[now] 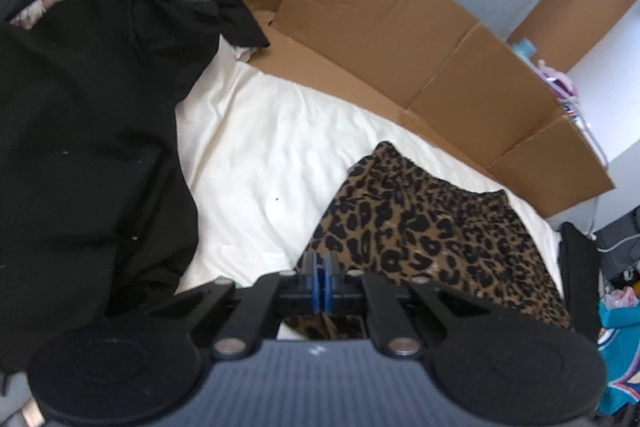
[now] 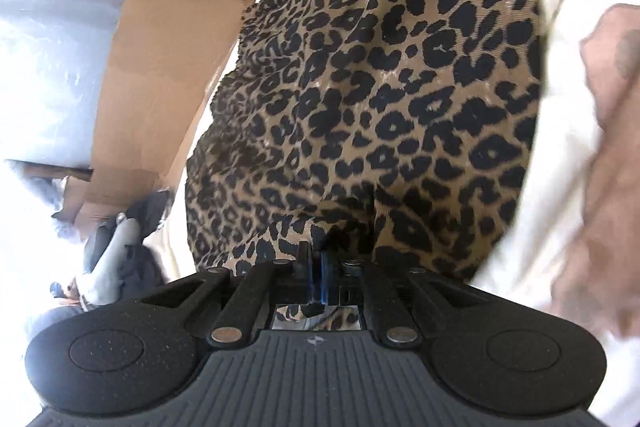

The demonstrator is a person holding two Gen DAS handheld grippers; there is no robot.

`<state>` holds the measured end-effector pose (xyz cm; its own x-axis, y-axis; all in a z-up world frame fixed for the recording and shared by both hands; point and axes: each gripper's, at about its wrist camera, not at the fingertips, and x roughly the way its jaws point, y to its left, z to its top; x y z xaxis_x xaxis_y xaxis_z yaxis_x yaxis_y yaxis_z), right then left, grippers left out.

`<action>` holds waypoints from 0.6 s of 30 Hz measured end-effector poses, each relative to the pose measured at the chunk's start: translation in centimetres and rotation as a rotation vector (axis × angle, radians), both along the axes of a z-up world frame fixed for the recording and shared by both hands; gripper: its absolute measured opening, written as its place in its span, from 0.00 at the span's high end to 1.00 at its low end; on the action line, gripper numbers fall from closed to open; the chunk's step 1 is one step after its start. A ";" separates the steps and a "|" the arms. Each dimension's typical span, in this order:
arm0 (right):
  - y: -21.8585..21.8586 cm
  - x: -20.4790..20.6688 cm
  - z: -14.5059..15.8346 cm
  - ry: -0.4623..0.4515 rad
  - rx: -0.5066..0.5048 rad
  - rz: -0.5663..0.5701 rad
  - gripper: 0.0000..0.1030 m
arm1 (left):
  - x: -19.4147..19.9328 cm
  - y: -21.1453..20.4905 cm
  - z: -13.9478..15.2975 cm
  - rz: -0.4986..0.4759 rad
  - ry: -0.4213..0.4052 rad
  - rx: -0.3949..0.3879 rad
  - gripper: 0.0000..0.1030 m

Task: Fold clothes

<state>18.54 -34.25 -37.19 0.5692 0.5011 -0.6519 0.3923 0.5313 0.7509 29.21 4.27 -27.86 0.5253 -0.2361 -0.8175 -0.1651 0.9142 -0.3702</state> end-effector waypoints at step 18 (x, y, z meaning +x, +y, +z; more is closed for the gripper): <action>-0.5 -3.1 -1.3 0.085 -0.017 -0.010 0.62 | 0.6 0.6 -2.7 0.031 0.046 -0.003 0.97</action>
<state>15.48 -34.74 -38.52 0.5162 0.4840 -0.7065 0.4599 0.5393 0.7055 29.83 4.88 -30.59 0.4939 -0.2229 -0.8405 -0.2105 0.9072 -0.3643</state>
